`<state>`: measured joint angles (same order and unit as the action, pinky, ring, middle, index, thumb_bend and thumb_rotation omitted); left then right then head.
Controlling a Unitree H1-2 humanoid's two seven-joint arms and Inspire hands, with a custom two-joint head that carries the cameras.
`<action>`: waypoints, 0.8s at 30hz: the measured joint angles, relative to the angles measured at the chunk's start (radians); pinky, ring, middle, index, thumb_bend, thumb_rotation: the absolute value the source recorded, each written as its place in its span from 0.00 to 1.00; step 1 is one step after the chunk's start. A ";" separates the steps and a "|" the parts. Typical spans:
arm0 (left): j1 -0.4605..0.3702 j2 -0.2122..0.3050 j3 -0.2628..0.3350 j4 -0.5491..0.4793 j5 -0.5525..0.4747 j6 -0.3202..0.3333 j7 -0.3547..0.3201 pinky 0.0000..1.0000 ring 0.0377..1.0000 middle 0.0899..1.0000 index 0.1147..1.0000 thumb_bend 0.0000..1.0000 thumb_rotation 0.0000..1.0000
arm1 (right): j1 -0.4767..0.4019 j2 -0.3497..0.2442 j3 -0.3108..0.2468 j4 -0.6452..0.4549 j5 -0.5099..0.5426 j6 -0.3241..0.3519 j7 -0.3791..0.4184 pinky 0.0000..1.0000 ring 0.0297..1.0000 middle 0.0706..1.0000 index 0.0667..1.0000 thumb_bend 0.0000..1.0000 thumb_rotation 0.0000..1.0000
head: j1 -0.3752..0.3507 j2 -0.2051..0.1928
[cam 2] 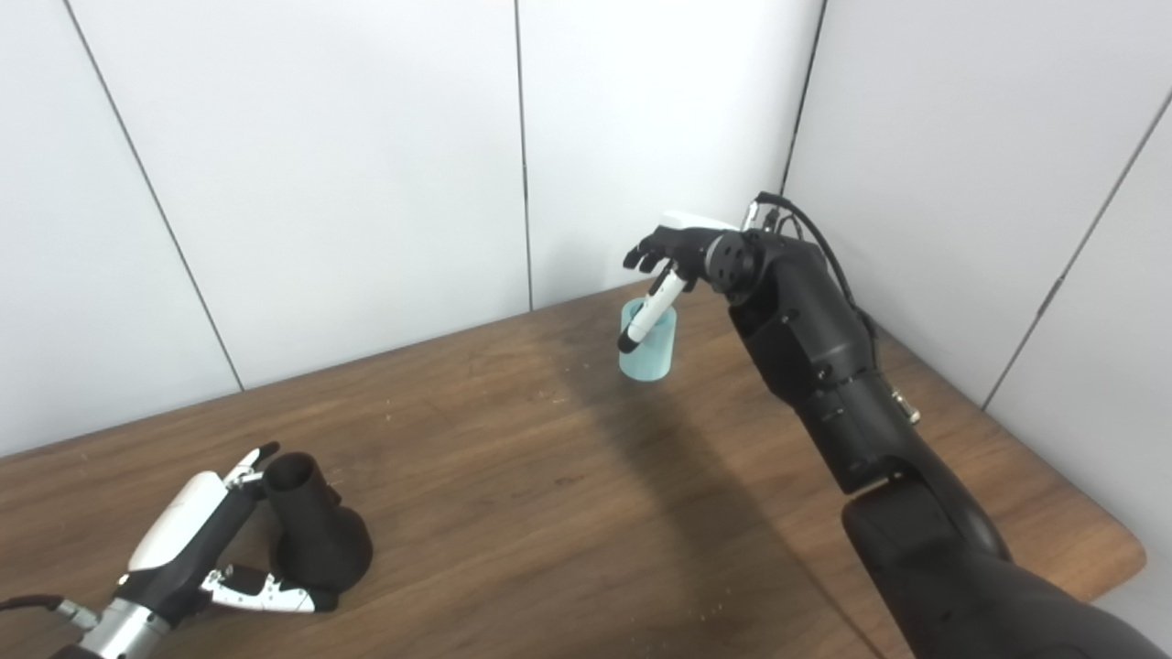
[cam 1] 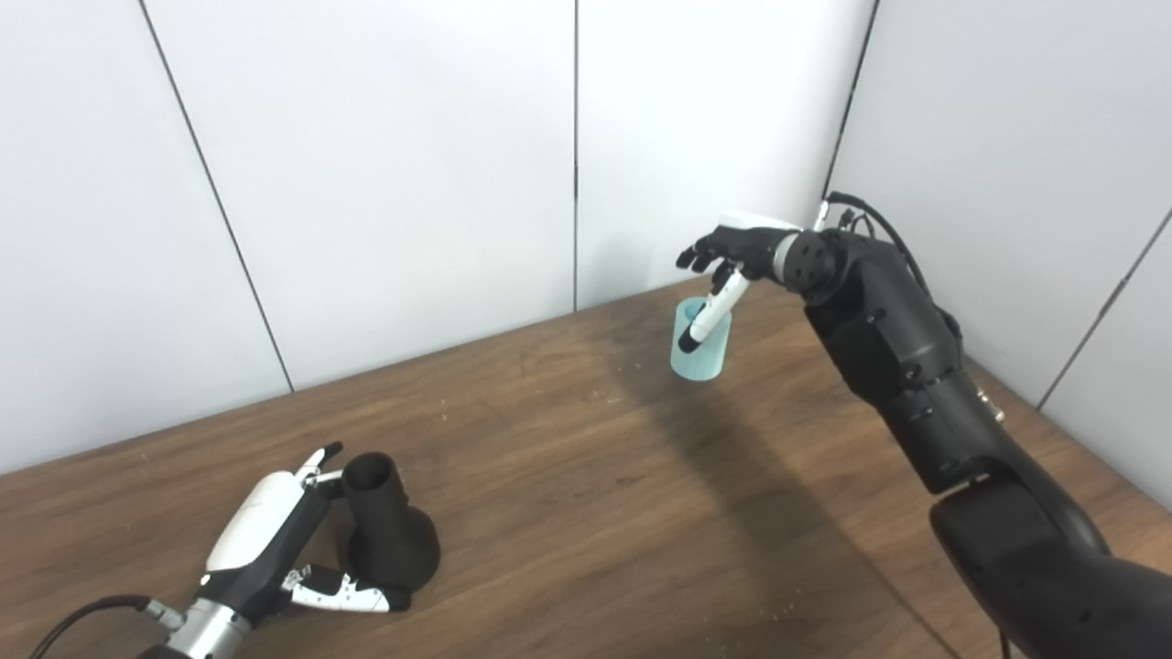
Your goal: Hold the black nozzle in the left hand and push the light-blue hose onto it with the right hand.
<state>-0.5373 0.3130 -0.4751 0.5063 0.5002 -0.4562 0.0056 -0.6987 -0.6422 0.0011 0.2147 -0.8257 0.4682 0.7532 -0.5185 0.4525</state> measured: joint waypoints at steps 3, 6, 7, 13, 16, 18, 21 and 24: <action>0.001 0.000 0.000 -0.002 0.000 0.000 0.000 1.00 0.58 0.42 0.42 0.53 0.00 | -0.001 0.001 -0.014 0.002 -0.029 0.000 0.056 0.82 0.87 0.88 0.85 0.95 0.20 | 0.002 0.002; 0.003 0.004 0.000 -0.007 0.000 0.002 0.000 1.00 0.58 0.42 0.42 0.53 0.00 | -0.001 0.005 -0.030 0.003 -0.043 0.000 0.088 0.82 0.87 0.87 0.84 0.96 0.19 | 0.003 0.003; 0.004 0.004 0.001 -0.008 0.000 0.002 0.000 1.00 0.58 0.42 0.42 0.53 0.00 | -0.001 0.007 -0.034 0.004 -0.047 0.000 0.090 0.82 0.87 0.87 0.84 0.96 0.19 | 0.003 0.003; 0.007 0.004 0.003 -0.010 0.000 0.002 0.000 1.00 0.58 0.42 0.42 0.53 0.00 | -0.001 0.023 -0.038 0.035 -0.062 0.000 0.089 0.80 0.86 0.87 0.84 0.97 0.17 | 0.011 0.011; 0.011 0.005 0.005 -0.016 0.000 0.004 0.000 1.00 0.58 0.43 0.42 0.53 0.00 | 0.002 0.044 -0.037 0.043 -0.069 0.000 0.078 0.78 0.85 0.86 0.83 0.96 0.15 | 0.011 0.012; 0.013 0.005 0.005 -0.018 -0.001 0.005 0.000 1.00 0.58 0.44 0.41 0.53 0.00 | 0.006 0.051 -0.031 0.043 -0.069 0.000 0.066 0.78 0.84 0.85 0.82 0.96 0.14 | 0.009 0.014; 0.015 0.005 0.006 -0.019 -0.001 0.005 0.000 1.00 0.58 0.44 0.41 0.53 0.00 | 0.011 0.051 -0.017 0.047 -0.068 0.000 0.050 0.75 0.81 0.83 0.81 0.96 0.14 | 0.012 0.017; 0.010 0.004 0.003 -0.003 -0.002 -0.005 0.011 1.00 0.48 0.43 0.41 0.52 0.00 | 0.016 0.050 0.000 0.072 -0.060 0.000 0.012 0.72 0.78 0.82 0.80 0.96 0.13 | 0.014 0.017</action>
<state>-0.5276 0.3166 -0.4721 0.5030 0.4986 -0.4612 0.0168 -0.6830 -0.5924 0.0012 0.2867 -0.8853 0.4682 0.7653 -0.5047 0.4694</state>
